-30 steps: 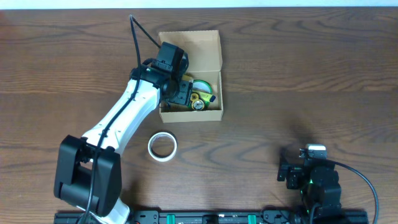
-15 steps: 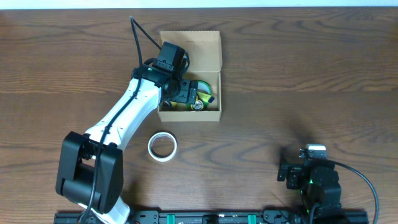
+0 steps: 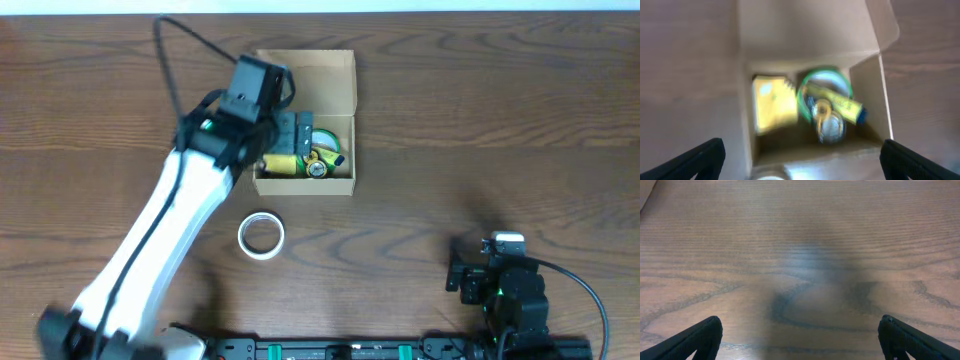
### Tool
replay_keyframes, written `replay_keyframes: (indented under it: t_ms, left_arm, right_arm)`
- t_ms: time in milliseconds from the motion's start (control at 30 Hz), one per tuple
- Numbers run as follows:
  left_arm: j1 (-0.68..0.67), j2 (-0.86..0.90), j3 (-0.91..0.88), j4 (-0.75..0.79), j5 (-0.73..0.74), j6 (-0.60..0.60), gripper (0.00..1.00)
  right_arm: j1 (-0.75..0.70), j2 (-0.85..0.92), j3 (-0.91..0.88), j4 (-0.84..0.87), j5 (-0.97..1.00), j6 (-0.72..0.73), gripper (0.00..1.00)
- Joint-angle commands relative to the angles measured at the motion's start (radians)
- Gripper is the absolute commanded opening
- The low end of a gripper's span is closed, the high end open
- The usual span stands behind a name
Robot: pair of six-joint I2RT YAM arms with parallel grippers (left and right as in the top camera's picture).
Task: Pack container
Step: 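Lift the sticky-note pad into the box and release it, then move the left gripper to the white masking tape and grasp it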
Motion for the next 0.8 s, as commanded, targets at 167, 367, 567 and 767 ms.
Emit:
replay_keyframes:
  t_ms: [167, 367, 567, 767]
  left_arm:
    - [-0.051, -0.234, -0.296, 0.053, -0.053, -0.332, 1.0]
    - [-0.051, -0.446, -0.612, 0.093, -0.045, -0.596, 0.95]
    - [-0.051, -0.435, -0.771, 0.094, -0.045, -0.95, 0.91]
    - [-0.051, -0.285, -0.79, 0.109, -0.032, -1.069, 0.83]
  right_arm:
    - [-0.008, -0.006, -0.007, -0.004, 0.003, -0.013, 0.99]
    - [-0.008, -0.006, -0.007, -0.004, 0.003, -0.013, 0.99]
    - [-0.008, -0.006, -0.007, -0.004, 0.003, -0.013, 0.99]
    - [-0.008, -0.006, -0.007, -0.004, 0.003, -0.013, 0.99]
